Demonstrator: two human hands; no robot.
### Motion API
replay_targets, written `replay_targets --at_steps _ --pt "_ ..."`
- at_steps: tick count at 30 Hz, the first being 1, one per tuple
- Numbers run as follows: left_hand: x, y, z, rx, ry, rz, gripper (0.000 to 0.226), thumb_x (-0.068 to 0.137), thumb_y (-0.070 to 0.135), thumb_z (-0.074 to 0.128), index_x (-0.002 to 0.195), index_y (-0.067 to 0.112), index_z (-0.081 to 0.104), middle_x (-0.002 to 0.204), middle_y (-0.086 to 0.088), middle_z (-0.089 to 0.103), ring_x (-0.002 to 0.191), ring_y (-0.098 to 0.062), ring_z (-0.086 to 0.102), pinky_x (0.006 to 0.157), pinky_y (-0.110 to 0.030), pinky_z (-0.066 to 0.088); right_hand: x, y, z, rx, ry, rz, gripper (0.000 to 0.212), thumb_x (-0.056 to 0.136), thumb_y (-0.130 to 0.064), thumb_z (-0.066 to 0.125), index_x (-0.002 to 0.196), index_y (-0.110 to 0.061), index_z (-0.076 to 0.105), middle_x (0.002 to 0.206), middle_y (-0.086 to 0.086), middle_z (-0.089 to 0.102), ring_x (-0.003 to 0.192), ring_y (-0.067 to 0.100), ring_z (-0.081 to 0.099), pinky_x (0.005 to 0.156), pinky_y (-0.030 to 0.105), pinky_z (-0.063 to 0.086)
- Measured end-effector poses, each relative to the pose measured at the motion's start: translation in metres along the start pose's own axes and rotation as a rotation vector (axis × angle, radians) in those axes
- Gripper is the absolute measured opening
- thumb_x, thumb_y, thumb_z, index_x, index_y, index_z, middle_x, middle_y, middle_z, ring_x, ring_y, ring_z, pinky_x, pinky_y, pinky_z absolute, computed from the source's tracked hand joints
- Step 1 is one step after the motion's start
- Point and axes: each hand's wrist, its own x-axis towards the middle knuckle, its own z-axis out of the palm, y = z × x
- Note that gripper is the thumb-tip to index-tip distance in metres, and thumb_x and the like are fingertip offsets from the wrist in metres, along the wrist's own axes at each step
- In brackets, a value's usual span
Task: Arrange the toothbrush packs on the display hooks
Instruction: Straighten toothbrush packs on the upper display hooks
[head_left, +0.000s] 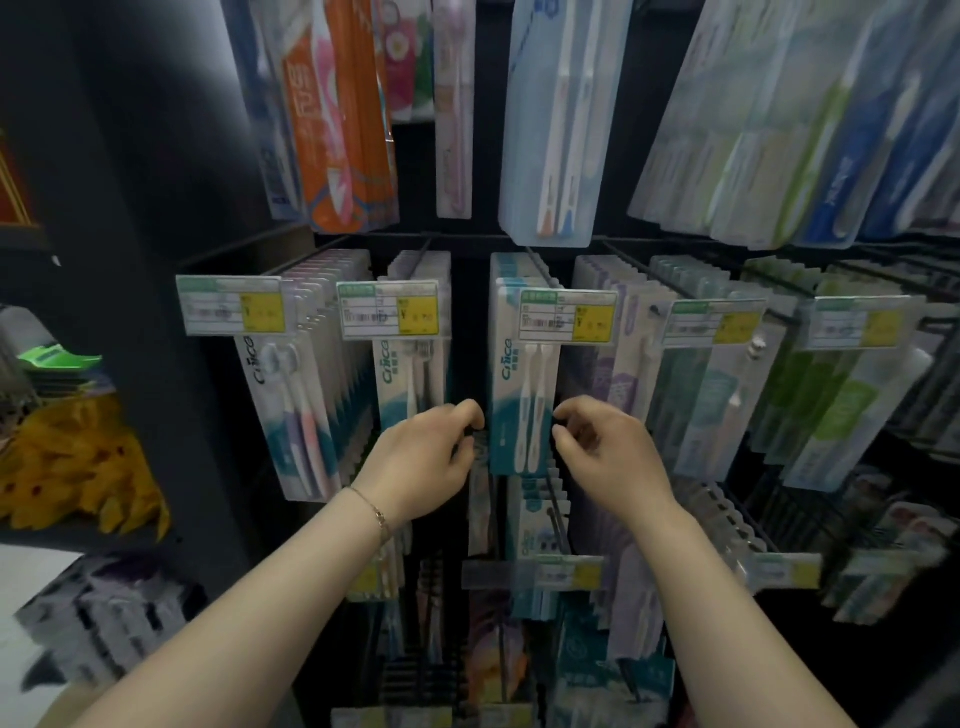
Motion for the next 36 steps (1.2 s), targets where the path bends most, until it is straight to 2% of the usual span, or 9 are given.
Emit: replay_targets --at_steps 6,9,13,18,22,26,30,36 --pt "0.002 -0.001 -0.004 0.001 0.028 -0.012 0.019 0.097 0.028 0.043 0.116 0.029 0.047 0.086 0.014 0.048 0.076 -0.015 0.054 0.067 -0.032 0.048 0.009 -0.001 -0.002 -0.011 -0.022 -0.037 0.012 0.092 -0.029 0.056 0.103 -0.027 0.062 0.083 -0.009 0.061 0.075 0.012 0.058 0.071 0.036 0.053" --pt "0.000 -0.003 -0.005 0.021 0.046 -0.026 0.018 0.097 0.029 0.043 0.115 0.029 0.047 0.081 0.014 0.044 0.074 -0.014 0.051 0.065 -0.030 0.045 0.014 -0.005 0.000 -0.009 -0.040 -0.065 0.011 0.093 -0.029 0.055 0.102 -0.028 0.061 0.081 -0.010 0.060 0.074 0.010 0.058 0.069 0.036 0.053" --pt "-0.006 -0.008 -0.009 0.035 0.067 -0.061 0.019 0.097 0.029 0.043 0.116 0.030 0.048 0.085 0.015 0.045 0.075 -0.012 0.048 0.067 -0.030 0.043 0.017 -0.013 0.007 0.012 -0.058 -0.107 0.011 0.093 -0.028 0.056 0.103 -0.025 0.061 0.080 -0.011 0.059 0.071 0.009 0.057 0.066 0.036 0.053" --pt "-0.020 -0.019 -0.012 0.037 0.061 -0.105 0.017 0.097 0.028 0.042 0.112 0.026 0.049 0.088 0.011 0.054 0.074 -0.014 0.054 0.068 -0.035 0.050 0.016 -0.021 0.017 0.033 -0.087 -0.140 0.014 0.094 -0.028 0.057 0.106 -0.024 0.062 0.081 -0.010 0.059 0.071 0.010 0.058 0.064 0.037 0.053" --pt "-0.032 -0.034 -0.016 0.027 0.060 -0.107 0.015 0.097 0.024 0.044 0.111 0.024 0.049 0.073 0.013 0.044 0.066 -0.010 0.047 0.058 -0.031 0.041 0.018 -0.029 0.027 0.018 -0.116 -0.143 0.016 0.094 -0.029 0.056 0.108 -0.024 0.062 0.081 -0.012 0.057 0.073 0.011 0.058 0.065 0.034 0.052" --pt "-0.042 -0.052 -0.026 0.047 0.063 -0.136 0.015 0.097 0.025 0.043 0.111 0.025 0.049 0.081 0.011 0.047 0.068 -0.013 0.050 0.059 -0.033 0.045 0.019 -0.043 0.038 0.024 -0.114 -0.156 0.018 0.094 -0.029 0.056 0.110 -0.023 0.063 0.082 -0.009 0.059 0.074 0.013 0.057 0.066 0.032 0.050" --pt "-0.053 -0.070 -0.037 0.071 0.060 -0.144 0.013 0.097 0.026 0.043 0.108 0.026 0.050 0.077 0.010 0.048 0.068 -0.018 0.054 0.056 -0.032 0.043 0.017 -0.059 0.052 0.028 -0.108 -0.150 0.016 0.093 -0.029 0.057 0.107 -0.024 0.062 0.084 -0.006 0.062 0.077 0.016 0.060 0.069 0.038 0.053" --pt "-0.068 -0.099 -0.057 0.012 0.071 -0.112 0.015 0.095 0.021 0.046 0.107 0.022 0.055 0.089 0.007 0.059 0.080 -0.018 0.059 0.069 -0.037 0.050 0.014 -0.093 0.075 0.065 -0.117 -0.077 0.014 0.095 -0.032 0.054 0.105 -0.027 0.062 0.082 -0.012 0.061 0.075 0.010 0.060 0.068 0.035 0.054"
